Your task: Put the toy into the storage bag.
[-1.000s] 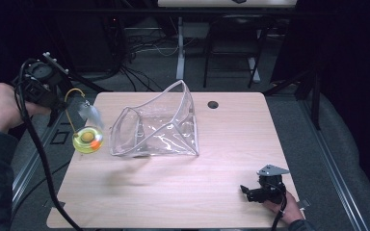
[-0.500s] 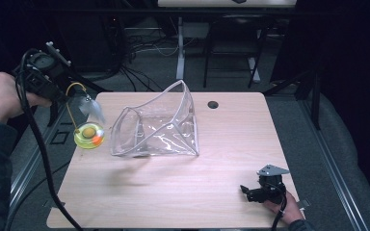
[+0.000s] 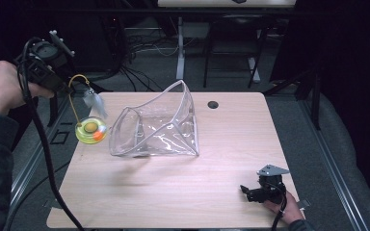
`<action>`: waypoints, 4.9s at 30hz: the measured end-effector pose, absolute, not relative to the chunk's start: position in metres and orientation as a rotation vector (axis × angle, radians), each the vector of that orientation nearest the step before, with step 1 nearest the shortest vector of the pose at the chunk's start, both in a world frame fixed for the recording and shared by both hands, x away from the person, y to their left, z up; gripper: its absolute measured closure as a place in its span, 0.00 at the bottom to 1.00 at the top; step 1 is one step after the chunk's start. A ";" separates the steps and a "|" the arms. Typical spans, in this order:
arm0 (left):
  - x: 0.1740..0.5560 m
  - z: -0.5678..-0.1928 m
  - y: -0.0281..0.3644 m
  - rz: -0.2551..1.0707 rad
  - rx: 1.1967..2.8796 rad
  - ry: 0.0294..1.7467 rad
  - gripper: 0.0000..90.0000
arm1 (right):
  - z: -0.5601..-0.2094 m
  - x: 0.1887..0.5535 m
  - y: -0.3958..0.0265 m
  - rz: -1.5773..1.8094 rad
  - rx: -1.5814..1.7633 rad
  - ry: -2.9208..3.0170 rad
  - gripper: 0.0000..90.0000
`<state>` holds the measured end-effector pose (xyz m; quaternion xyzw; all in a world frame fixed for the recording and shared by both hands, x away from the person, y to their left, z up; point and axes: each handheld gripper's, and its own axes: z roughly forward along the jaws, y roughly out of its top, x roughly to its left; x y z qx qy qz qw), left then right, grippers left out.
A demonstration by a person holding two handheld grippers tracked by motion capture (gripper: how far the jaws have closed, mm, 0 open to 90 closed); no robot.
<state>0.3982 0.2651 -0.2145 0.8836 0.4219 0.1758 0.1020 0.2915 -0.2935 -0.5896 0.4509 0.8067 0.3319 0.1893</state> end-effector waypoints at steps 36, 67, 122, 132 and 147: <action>0.408 -0.185 0.214 0.550 2.645 1.096 0.98 | -0.590 0.292 -0.293 0.937 1.269 2.266 0.00; 0.433 -0.216 0.175 0.429 2.681 0.990 0.98 | -0.590 0.292 -0.293 0.938 1.268 2.266 0.00; 0.476 -0.302 0.141 0.248 2.722 0.980 0.98 | -0.590 0.292 -0.293 0.939 1.269 2.266 0.00; 0.481 -0.323 0.137 0.191 2.730 0.977 0.98 | -0.590 0.292 -0.293 0.939 1.269 2.266 0.00; 0.490 -0.347 0.138 0.163 2.718 1.013 0.98 | -0.590 0.292 -0.293 0.940 1.269 2.266 0.00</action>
